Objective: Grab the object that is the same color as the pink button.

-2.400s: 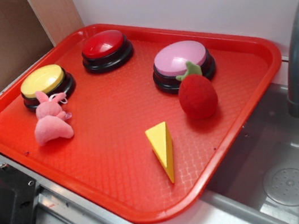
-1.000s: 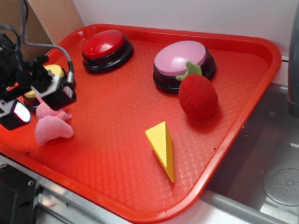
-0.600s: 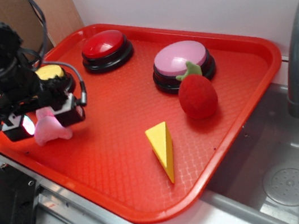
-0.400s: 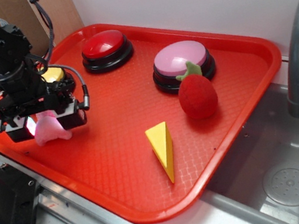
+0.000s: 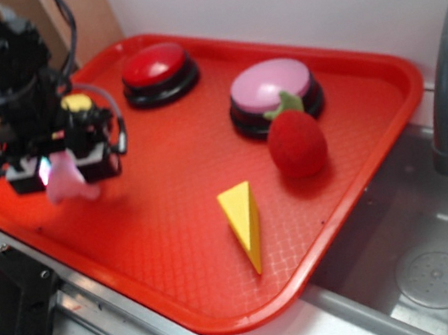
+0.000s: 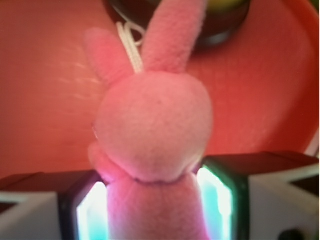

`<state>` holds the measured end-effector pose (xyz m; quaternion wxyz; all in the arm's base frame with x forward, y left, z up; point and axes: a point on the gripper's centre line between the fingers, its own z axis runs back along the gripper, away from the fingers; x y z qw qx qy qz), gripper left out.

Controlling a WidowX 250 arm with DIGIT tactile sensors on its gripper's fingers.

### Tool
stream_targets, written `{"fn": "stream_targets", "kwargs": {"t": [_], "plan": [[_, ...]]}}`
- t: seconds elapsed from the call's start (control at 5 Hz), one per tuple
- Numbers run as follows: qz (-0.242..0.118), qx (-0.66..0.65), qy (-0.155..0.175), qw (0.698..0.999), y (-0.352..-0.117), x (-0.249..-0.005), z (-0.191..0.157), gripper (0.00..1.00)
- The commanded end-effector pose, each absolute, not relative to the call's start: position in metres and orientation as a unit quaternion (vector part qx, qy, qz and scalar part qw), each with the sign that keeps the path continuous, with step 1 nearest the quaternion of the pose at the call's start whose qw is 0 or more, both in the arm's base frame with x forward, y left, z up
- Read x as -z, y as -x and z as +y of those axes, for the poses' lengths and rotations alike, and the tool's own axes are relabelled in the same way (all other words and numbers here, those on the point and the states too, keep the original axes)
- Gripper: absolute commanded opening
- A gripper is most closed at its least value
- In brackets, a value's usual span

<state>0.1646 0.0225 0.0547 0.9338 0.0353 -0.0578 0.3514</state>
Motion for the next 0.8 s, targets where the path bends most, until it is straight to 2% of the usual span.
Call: {"fn": "stream_targets", "kwargs": {"t": [0.0,0.2,0.4,0.6], "plan": [[-0.059,-0.233,0.011,0.971,-0.176,-0.140,-0.009,0.00],[-0.031,-0.143,0.068,0.987,-0.174,-0.171,-0.027,0.00],[-0.043,-0.108,0.121,0.986,-0.167,-0.187,-0.027,0.00],[-0.028,-0.127,0.118,0.984,-0.166,-0.181,-0.017,0.00]]}}
